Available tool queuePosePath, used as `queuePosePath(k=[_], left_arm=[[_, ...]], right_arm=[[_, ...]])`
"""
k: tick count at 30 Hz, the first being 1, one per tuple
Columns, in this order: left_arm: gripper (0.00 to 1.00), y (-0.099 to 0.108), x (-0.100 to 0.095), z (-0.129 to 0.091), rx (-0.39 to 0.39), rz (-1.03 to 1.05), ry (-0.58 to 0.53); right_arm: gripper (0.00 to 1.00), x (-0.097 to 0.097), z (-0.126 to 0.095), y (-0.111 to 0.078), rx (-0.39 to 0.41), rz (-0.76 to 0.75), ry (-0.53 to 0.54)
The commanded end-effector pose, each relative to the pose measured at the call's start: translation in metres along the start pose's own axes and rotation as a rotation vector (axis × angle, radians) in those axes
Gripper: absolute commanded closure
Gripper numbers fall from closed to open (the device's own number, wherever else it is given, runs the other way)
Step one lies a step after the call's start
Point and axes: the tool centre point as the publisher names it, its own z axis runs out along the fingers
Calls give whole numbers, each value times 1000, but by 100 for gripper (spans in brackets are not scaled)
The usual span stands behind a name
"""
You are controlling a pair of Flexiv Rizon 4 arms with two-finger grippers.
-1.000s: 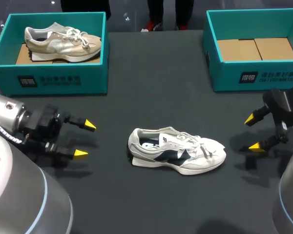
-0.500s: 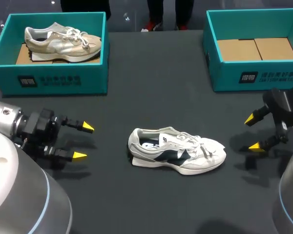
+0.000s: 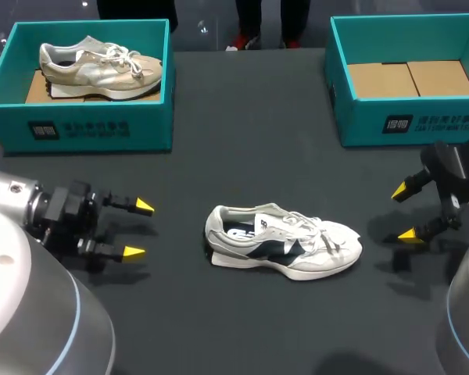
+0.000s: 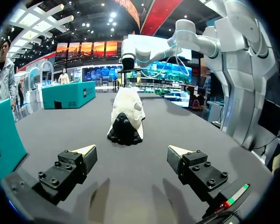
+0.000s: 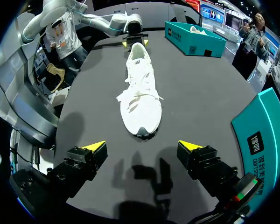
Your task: Take the shoe out of the shoebox, open the shoe tongue, remove and reinsert the insole, then place the shoe into the shoebox
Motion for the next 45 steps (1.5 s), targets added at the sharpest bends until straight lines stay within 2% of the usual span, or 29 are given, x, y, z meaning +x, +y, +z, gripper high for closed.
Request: queuePosePath(k=[1,25,45], left_arm=[[0,-2,4,4,-9,0,-10],[0,-6,14,39,-16,-35,-20],[0,-7,5,66,-22,-28,-55]], right_arm=[[0,1,0,0,1,0,-1],[0,1,0,0,1,0,-1],[0,1,0,0,1,0,-1]])
